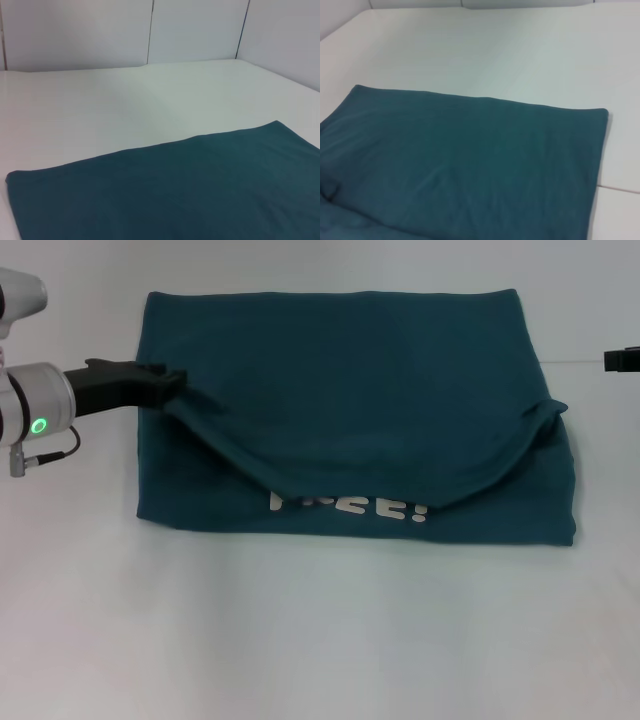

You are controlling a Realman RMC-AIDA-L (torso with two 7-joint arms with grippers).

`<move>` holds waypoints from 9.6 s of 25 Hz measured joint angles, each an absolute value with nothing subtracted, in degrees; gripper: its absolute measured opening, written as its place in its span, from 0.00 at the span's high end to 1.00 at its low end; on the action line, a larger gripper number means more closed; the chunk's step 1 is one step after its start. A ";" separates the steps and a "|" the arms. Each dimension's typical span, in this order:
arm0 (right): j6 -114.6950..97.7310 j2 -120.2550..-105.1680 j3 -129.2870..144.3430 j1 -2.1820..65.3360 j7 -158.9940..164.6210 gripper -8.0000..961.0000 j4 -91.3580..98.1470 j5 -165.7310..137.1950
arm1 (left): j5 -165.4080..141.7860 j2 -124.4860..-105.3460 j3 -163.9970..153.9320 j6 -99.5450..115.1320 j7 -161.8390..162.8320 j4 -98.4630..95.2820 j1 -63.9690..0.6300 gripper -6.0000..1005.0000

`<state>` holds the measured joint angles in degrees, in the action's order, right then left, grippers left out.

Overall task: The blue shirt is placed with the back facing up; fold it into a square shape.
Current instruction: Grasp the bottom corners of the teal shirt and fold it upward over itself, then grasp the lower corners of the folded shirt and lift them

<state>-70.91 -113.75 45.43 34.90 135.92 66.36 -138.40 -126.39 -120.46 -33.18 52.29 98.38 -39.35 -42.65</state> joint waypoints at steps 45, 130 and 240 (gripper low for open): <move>-79.49 -119.21 45.16 28.81 134.46 0.65 71.57 -141.56 | -136.55 -117.89 -42.81 64.66 112.87 -48.65 -34.71 0.50; -79.70 -119.63 46.98 26.94 135.23 0.36 77.14 -141.38 | -145.97 -117.99 -44.13 69.69 117.66 -43.40 -38.74 0.95; -71.99 -121.64 72.30 -7.86 142.11 0.94 91.43 -128.50 | -143.57 -124.00 -44.40 93.55 113.71 -68.14 -19.22 0.95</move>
